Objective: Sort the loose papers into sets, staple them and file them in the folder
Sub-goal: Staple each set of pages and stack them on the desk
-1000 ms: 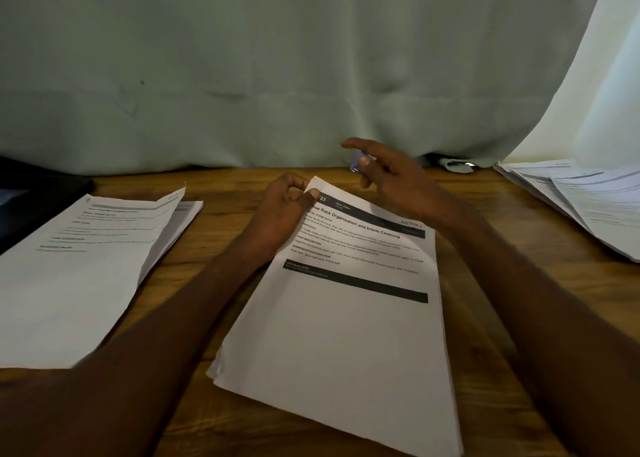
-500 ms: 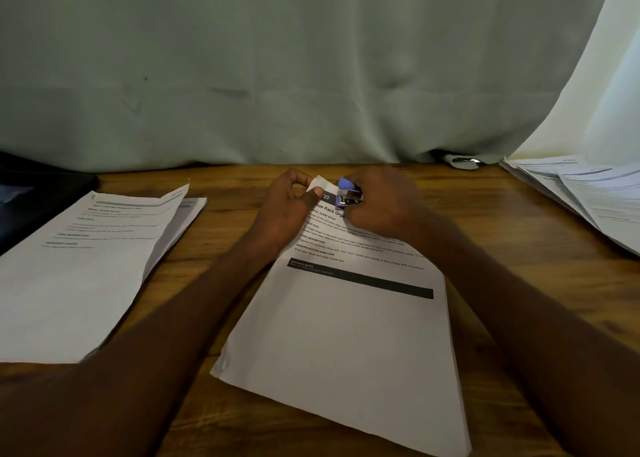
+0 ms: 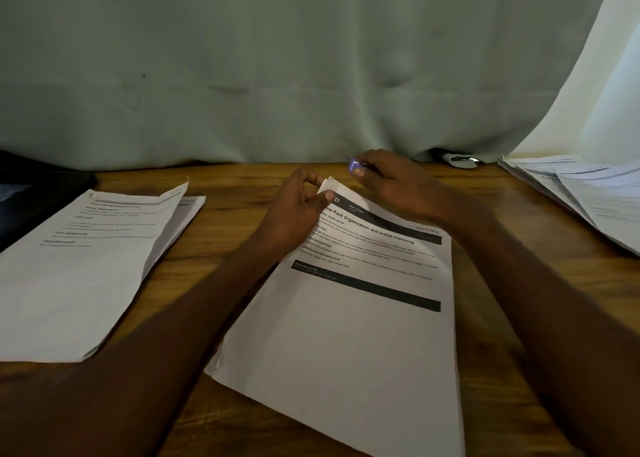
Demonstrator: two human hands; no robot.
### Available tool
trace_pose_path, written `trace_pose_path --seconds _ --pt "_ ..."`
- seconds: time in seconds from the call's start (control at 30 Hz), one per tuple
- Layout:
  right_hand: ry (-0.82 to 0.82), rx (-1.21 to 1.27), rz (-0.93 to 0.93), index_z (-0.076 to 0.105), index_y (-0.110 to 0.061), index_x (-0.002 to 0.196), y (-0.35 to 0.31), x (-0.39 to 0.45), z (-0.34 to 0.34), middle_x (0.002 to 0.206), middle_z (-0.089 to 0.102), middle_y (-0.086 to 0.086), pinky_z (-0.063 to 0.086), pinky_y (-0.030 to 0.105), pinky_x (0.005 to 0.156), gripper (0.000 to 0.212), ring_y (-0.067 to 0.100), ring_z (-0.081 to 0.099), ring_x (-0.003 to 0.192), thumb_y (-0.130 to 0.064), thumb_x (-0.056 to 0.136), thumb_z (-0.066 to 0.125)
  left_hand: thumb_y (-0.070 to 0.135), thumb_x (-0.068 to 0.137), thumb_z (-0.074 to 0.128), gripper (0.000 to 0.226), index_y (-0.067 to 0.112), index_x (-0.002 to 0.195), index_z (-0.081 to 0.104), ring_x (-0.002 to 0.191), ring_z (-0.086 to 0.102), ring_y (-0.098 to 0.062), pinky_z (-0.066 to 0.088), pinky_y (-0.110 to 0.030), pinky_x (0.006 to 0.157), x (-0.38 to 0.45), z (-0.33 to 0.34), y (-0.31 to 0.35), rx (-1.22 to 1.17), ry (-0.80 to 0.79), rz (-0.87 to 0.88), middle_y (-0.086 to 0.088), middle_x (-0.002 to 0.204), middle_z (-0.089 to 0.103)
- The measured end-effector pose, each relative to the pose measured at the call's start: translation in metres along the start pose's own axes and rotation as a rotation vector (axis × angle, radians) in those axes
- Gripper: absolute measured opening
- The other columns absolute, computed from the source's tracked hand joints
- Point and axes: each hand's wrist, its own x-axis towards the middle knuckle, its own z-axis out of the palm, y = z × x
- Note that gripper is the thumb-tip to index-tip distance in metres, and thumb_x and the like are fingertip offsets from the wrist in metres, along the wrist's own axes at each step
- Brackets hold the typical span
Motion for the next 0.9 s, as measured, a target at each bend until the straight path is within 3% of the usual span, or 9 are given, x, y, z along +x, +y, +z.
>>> trace_pose_path --seconds 0.07,0.2,0.4,0.53,0.7,0.8,0.9 --pt "-0.043 -0.055 -0.054 0.060 -0.017 0.136 0.001 -0.001 -0.004 0.117 0.058 -0.005 0.037 0.012 0.078 0.038 0.008 0.055 0.103 -0.037 0.104 0.057 0.020 0.103 0.061 0.012 0.024 0.108 0.051 0.077 0.078 -0.014 0.059 -0.026 0.058 -0.002 0.003 0.002 0.055 0.004 0.022 -0.003 0.091 0.079" --pt "-0.076 -0.030 -0.108 0.062 -0.022 0.132 0.002 0.001 -0.008 0.113 0.059 -0.015 0.038 0.002 0.073 0.046 -0.008 0.055 0.094 -0.036 0.090 0.076 0.021 0.104 0.059 0.013 0.022 0.113 0.050 0.078 0.076 -0.022 0.061 -0.047 0.066 -0.005 0.006 0.007 0.209 0.045 0.086 -0.007 0.096 0.076" --pt "-0.105 -0.042 -0.119 0.067 -0.023 0.127 0.003 0.004 -0.006 0.114 0.059 -0.017 0.039 0.014 0.079 0.045 -0.003 0.055 0.099 -0.036 0.086 0.080 0.021 0.105 0.059 0.014 0.015 0.115 0.051 0.075 0.072 -0.034 0.057 -0.054 0.061 -0.010 0.008 0.012 0.302 0.048 0.196 -0.011 0.092 0.076" --pt "-0.115 -0.002 -0.128 0.070 -0.026 0.123 0.001 0.002 -0.007 0.106 0.060 -0.023 0.040 0.015 0.078 0.040 -0.005 0.056 0.097 -0.036 0.085 0.081 0.022 0.105 0.058 0.012 0.016 0.112 0.051 0.071 0.070 -0.030 0.055 -0.045 0.058 -0.010 0.008 0.012 0.311 0.047 0.234 -0.011 0.086 0.074" --pt "-0.124 -0.034 -0.138 0.071 -0.024 0.121 -0.004 0.001 -0.005 0.102 0.060 -0.020 0.044 0.023 0.080 0.039 0.002 0.057 0.096 -0.036 0.085 0.082 0.019 0.103 0.061 0.007 0.021 0.105 0.055 0.053 0.055 -0.022 0.040 -0.031 0.048 -0.009 0.009 0.011 0.308 0.069 0.244 -0.008 0.067 0.066" --pt "-0.094 -0.063 -0.140 0.071 -0.021 0.120 -0.007 0.001 -0.004 0.106 0.061 -0.013 0.048 0.031 0.086 0.038 0.011 0.058 0.100 -0.035 0.086 0.081 0.016 0.101 0.064 0.008 0.022 0.099 0.059 0.060 0.065 -0.029 0.045 -0.032 0.050 -0.010 0.008 0.011 0.229 0.083 0.222 -0.007 0.070 0.070" --pt "-0.074 -0.085 -0.148 0.072 -0.021 0.119 -0.008 0.000 -0.004 0.108 0.062 -0.012 0.049 0.034 0.090 0.037 0.011 0.057 0.102 -0.033 0.085 0.081 0.008 0.093 0.072 0.015 0.021 0.092 0.066 0.076 0.068 -0.007 0.053 -0.019 0.064 -0.006 0.007 0.012 0.206 0.123 0.239 0.004 0.083 0.072"
